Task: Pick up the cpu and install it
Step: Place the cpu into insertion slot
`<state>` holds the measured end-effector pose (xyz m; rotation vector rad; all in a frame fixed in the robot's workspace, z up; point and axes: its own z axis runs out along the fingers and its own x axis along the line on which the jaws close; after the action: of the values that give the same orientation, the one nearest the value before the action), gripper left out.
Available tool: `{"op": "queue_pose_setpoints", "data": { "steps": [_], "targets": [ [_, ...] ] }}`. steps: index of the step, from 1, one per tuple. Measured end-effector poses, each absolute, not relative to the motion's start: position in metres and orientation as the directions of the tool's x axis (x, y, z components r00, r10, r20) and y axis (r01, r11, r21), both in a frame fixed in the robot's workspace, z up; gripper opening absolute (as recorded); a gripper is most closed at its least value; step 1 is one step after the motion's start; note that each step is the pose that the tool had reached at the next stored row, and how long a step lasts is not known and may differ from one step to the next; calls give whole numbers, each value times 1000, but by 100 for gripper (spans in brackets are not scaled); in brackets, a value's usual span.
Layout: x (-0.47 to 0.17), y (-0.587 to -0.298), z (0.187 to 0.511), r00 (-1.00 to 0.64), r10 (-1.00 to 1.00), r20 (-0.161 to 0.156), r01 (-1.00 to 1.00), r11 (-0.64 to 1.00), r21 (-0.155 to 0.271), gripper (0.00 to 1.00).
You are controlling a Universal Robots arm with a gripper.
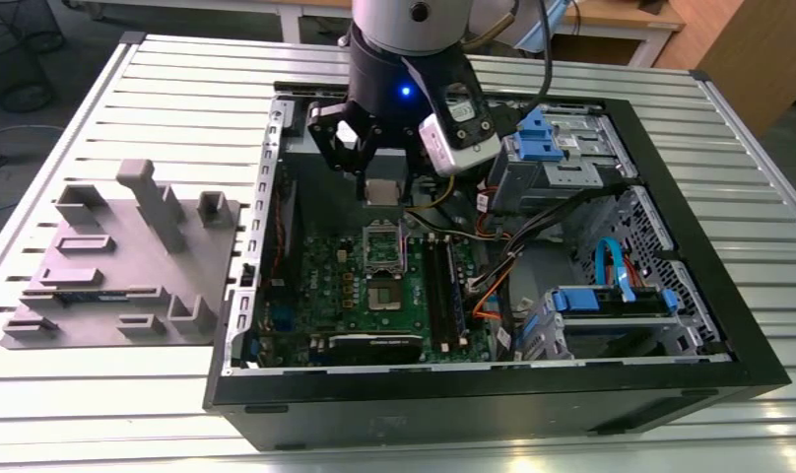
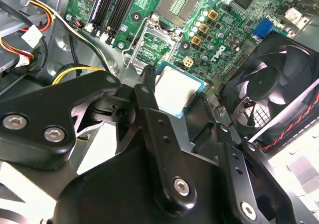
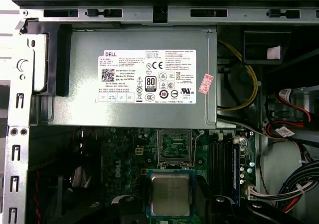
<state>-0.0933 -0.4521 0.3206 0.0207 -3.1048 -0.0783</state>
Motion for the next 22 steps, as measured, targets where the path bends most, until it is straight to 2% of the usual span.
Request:
{"op": "queue_pose_setpoints", "data": {
  "steps": [10,22],
  "targets": [
    [-93,-454,311,-999,-14,35,-13,999,51,48],
    [-93,-472,291,-999,-14,35,-12,999,51,48]
  ]
}}
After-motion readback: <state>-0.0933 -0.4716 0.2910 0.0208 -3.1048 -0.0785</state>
